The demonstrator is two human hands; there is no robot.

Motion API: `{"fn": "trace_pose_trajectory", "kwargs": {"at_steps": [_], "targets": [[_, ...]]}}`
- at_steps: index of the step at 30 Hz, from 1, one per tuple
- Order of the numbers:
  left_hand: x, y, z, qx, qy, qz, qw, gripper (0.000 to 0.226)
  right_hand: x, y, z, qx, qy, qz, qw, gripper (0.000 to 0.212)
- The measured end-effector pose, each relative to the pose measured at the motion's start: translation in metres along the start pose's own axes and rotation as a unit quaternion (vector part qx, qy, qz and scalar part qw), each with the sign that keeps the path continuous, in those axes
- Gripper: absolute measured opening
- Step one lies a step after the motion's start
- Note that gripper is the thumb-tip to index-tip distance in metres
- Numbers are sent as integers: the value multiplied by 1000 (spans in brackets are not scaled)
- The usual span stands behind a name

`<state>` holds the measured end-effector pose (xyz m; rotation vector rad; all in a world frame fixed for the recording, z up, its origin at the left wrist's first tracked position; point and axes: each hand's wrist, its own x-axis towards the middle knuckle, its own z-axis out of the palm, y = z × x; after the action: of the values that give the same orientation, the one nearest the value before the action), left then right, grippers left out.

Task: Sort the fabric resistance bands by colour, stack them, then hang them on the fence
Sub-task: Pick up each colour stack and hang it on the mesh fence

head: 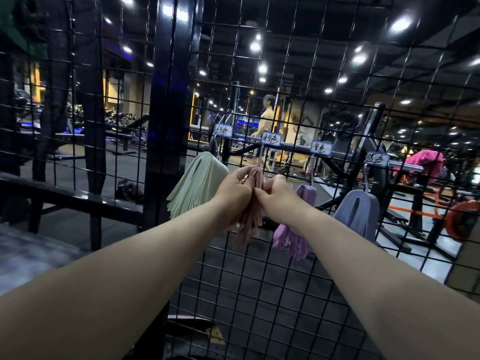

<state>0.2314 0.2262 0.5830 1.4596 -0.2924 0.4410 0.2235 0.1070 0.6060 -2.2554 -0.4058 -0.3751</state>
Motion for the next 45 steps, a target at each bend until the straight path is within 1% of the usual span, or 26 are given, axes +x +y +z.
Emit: {"fn": "trace_pose_trajectory", "kwargs": {"at_steps": [2,6,11,15,21,25,29,32,35,38,40,42,45], "targets": [[0,-3,-2,-27,-3,-14,1000,20,-1,2,1,13,-15,10,1000,23],[-2,-6,-5,-61,-12,-31,998,23,0,5,2,25,-9,8,1000,20],[-6,-10,-4,-56,-10,-25,998,24,-3,3,-1,43,-10,7,999,28],[-9,-10,-5,-61,3,-35,997,30,-4,1,-5,54,-15,10,998,26],[-3,-1,-7,-53,41,-58,996,29,-4,8,-1,80,-13,20,996,24],[3,1,-5,-34,51,-46,997,27,-6,10,0,53,-12,15,998,19],[6,3,-3,-13,51,-31,998,29,-11,8,-2,-4,-8,-5,1000,22],[8,6,-2,-4,49,-14,999,30,-13,13,-1,-31,-22,-8,999,17],[6,7,-2,5,50,-12,999,25,-15,14,-2,-62,-31,-11,998,11],[2,4,-3,-4,42,-26,999,18,-16,13,-3,-54,-37,-10,998,11],[-3,2,-3,-36,33,-38,998,15,-18,10,-3,-47,-46,-9,998,13],[-4,-1,-3,-60,26,-42,997,20,-18,10,-2,-46,-54,-9,997,13],[-8,-6,-3,-62,21,-41,997,33,-18,11,1,-43,-58,2,997,17]]}}
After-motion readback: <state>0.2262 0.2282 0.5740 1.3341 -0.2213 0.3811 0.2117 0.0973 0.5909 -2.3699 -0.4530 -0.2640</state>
